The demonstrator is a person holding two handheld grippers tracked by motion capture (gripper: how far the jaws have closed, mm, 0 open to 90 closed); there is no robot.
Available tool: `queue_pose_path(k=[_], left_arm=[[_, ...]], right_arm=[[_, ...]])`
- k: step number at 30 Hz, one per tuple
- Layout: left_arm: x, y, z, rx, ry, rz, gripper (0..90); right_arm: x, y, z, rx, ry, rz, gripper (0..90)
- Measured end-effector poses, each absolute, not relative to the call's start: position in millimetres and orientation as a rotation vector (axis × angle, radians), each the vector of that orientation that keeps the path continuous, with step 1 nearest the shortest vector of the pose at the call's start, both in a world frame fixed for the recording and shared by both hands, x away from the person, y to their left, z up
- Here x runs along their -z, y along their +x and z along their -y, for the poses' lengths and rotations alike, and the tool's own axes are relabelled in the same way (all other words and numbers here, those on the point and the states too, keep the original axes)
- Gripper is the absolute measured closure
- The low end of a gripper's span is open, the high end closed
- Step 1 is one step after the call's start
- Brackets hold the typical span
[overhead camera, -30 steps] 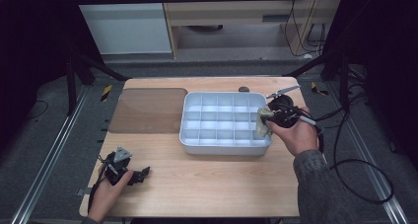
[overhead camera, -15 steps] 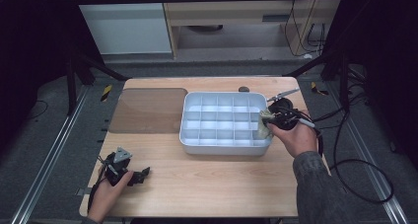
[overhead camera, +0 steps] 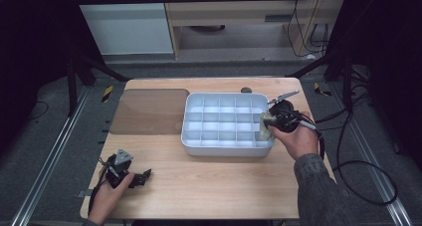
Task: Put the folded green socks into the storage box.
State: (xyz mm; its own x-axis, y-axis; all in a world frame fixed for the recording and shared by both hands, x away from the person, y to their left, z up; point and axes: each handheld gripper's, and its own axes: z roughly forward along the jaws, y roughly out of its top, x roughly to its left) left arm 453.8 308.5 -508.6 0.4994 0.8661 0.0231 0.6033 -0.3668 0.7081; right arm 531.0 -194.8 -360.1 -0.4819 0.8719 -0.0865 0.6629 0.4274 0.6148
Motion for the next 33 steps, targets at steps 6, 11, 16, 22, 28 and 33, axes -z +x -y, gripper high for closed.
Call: queue_pose_path(k=[6, 11, 16, 22, 28, 33], left_arm=[[509, 453, -308, -0.528, 2.095, -1.203, 0.0], [509, 453, -308, -0.528, 2.095, -1.203, 0.0], [509, 453, -308, -0.528, 2.095, -1.204, 0.0], [509, 453, -308, -0.528, 2.095, -1.204, 0.0], [509, 453, -308, -0.528, 2.095, -1.204, 0.0], [509, 453, -308, -0.528, 2.095, -1.204, 0.0]], right_arm=[[363, 532, 193, -0.709, 1.302, -2.307, 70.5], [370, 532, 189, -0.687, 1.294, -2.329, 70.4], [380, 536, 185, -0.637, 1.293, -2.351, 70.5], [386, 541, 183, -0.593, 1.286, -2.355, 70.5], [391, 545, 180, -0.562, 1.283, -2.371, 70.5], [397, 546, 177, -0.535, 1.27, -2.39, 70.5]])
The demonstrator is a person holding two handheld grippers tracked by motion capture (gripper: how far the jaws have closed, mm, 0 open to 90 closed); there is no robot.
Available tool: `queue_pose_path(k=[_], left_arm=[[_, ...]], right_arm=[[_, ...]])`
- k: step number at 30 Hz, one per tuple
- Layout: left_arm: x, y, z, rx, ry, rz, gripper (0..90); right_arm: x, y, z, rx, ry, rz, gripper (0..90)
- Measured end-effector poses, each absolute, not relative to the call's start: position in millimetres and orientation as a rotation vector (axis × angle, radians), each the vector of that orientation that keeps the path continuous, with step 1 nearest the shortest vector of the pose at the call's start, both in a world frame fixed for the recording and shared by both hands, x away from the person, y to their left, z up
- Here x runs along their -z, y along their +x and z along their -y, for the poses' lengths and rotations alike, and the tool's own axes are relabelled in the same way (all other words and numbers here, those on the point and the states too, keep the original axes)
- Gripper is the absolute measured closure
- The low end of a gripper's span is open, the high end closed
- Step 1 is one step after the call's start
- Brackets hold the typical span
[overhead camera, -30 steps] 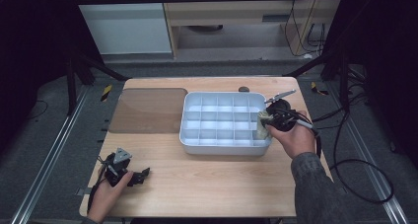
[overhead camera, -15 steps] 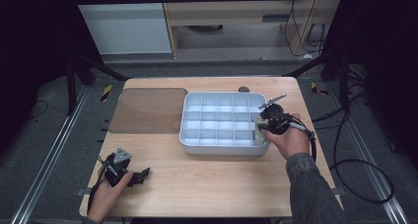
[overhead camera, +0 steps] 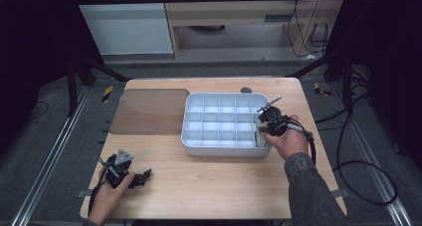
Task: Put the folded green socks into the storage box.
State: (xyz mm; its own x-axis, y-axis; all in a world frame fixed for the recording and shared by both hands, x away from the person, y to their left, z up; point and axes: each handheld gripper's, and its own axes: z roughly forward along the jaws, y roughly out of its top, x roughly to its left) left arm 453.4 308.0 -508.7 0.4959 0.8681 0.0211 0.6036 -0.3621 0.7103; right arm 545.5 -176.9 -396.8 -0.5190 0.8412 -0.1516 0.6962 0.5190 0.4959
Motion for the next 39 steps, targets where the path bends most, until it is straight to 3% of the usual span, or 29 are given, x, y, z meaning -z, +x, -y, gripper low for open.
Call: queue_pose_path(k=[39], left_arm=[[509, 454, -307, -0.529, 2.096, -1.206, 0.0]], right_arm=[[419, 550, 168, -0.412, 1.219, -2.411, 70.9]])
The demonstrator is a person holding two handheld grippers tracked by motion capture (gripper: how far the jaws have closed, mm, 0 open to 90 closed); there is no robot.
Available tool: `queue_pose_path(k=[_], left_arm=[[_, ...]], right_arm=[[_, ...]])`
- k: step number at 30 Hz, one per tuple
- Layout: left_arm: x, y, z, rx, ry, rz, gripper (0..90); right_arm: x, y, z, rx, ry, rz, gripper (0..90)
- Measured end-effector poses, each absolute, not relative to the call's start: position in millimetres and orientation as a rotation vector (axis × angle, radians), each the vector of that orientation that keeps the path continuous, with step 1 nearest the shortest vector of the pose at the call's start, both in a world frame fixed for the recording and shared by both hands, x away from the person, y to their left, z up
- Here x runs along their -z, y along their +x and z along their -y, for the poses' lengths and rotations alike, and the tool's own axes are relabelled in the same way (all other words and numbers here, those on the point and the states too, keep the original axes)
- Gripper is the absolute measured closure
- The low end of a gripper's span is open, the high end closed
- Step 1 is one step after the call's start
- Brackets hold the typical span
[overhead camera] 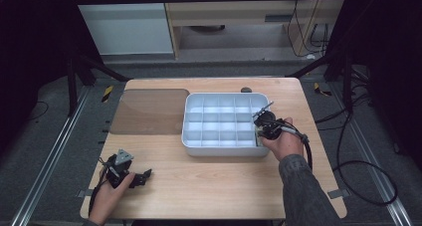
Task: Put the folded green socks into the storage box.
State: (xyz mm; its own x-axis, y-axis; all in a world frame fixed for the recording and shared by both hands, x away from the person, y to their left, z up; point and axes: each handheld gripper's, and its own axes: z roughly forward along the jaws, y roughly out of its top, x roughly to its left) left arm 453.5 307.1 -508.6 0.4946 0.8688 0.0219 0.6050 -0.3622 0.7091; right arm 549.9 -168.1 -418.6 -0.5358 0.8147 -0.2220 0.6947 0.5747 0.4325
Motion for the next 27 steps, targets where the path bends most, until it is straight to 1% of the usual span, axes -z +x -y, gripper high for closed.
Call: queue_pose_path(k=[16, 27], left_arm=[[508.7, 453.5, -306.2, -0.526, 2.095, -1.206, 0.0], [508.8, 453.2, -305.0, -0.528, 2.092, -1.208, 0.0]], right_arm=[[420.3, 550.2, 168.3, -0.411, 1.231, -2.416, 69.3], [423.7, 548.6, 166.5, -0.393, 1.212, -2.415, 71.0]])
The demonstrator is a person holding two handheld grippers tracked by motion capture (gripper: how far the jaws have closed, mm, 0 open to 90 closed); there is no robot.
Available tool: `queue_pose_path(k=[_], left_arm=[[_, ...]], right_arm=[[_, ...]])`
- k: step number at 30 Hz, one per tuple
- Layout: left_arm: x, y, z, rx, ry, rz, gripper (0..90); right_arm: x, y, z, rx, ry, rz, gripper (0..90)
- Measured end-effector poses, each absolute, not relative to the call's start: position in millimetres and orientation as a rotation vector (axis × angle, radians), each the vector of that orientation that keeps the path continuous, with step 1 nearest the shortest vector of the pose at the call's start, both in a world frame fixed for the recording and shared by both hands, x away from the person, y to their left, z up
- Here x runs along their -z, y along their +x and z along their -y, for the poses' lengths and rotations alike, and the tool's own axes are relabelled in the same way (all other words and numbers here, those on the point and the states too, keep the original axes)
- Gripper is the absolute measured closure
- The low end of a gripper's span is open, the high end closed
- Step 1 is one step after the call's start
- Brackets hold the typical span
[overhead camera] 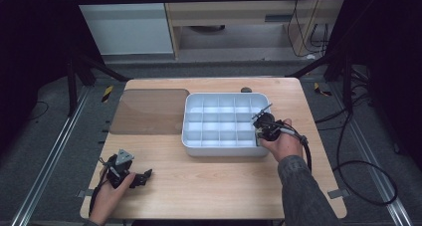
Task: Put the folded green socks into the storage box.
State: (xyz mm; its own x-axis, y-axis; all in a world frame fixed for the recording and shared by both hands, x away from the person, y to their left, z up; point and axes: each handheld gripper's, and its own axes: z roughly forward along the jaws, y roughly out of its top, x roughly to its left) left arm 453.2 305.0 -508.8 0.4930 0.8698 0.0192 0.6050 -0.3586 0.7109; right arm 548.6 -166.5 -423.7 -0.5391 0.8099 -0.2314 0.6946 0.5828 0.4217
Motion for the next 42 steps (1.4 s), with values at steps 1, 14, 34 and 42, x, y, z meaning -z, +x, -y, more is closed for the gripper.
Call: queue_pose_path(k=[1, 14, 34, 42], left_arm=[[509, 453, -305, -0.528, 2.092, -1.207, 0.0], [509, 453, -305, -0.526, 2.094, -1.206, 0.0], [509, 454, -304, -0.527, 2.097, -1.202, 0.0], [509, 454, -304, -0.527, 2.094, -1.205, 0.0]], right_arm=[[424, 549, 166, -0.389, 1.21, -2.415, 71.0], [418, 547, 169, -0.419, 1.241, -2.41, 62.2], [377, 530, 185, -0.593, 1.3, -2.328, 34.4], [356, 524, 196, -0.671, 1.325, -2.281, 26.5]])
